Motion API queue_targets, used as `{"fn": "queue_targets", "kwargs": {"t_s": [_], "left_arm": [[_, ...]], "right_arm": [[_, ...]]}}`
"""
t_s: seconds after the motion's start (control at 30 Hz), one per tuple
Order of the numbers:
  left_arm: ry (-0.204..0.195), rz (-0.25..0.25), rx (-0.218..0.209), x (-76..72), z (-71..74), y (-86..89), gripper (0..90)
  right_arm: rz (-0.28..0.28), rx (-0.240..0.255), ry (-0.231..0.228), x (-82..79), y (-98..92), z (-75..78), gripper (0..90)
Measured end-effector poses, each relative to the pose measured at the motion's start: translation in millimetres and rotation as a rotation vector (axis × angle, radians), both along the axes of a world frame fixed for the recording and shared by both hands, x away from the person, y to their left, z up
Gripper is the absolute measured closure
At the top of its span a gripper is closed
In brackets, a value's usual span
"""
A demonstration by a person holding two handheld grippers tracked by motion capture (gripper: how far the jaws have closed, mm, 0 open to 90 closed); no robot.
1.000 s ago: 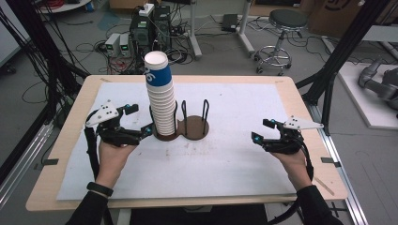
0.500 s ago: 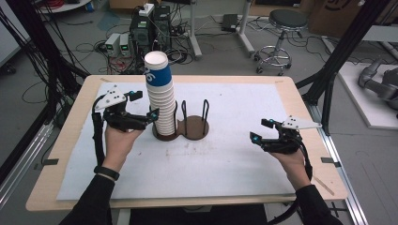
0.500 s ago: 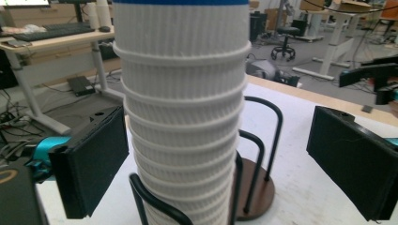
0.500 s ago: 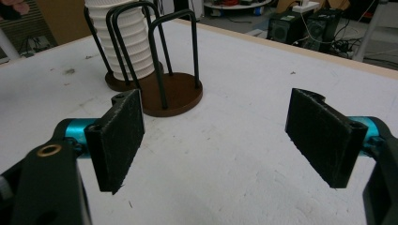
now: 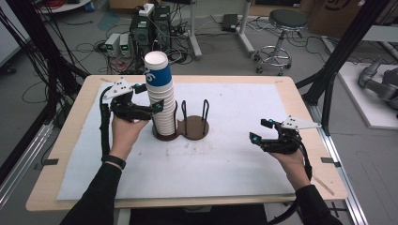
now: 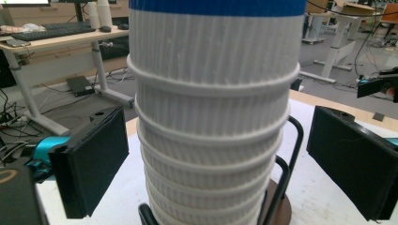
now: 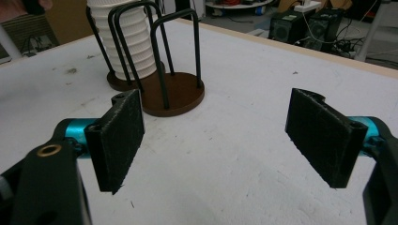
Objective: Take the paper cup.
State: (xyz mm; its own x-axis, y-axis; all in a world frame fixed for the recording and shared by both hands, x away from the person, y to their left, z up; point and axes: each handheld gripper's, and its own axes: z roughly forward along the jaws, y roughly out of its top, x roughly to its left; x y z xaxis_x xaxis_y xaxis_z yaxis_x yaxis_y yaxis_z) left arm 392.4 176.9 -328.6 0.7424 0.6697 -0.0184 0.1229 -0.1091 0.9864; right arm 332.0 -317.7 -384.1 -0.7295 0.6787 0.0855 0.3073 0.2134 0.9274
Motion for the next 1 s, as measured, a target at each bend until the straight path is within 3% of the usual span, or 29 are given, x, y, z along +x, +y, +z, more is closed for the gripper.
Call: {"fn": "queue_targets", "kwargs": {"t_s": [0.23, 0.47, 0.7, 0.8, 1.0], "left_arm": [[0.011, -0.031, -0.009, 11.7, 0.7, -7.3, 5.8], [0.007, -0.029, -0.009, 17.7, 1.8, -12.5, 5.8], [0.011, -0.013, 0.003, 19.7, 0.0, -13.0, 5.9], [0.010, -0.026, 0.005, 19.7, -0.2, -13.0, 11.1], [0.009, -0.025, 0.007, 19.3, -0.1, -13.1, 11.4]], "right_arm": [[0.013, 0.006, 0.003, -0.6, 2.6, 0.1, 20.6], [0.028, 0.001, -0.002, -1.2, 6.7, 0.9, 20.6], [0.040, 0.002, -0.004, -0.7, 11.5, 1.9, 20.6], [0.042, 0.005, 0.000, -0.5, 13.8, 3.0, 20.6], [0.070, 0.028, -0.001, 3.0, 23.8, 14.0, 20.7]]}}
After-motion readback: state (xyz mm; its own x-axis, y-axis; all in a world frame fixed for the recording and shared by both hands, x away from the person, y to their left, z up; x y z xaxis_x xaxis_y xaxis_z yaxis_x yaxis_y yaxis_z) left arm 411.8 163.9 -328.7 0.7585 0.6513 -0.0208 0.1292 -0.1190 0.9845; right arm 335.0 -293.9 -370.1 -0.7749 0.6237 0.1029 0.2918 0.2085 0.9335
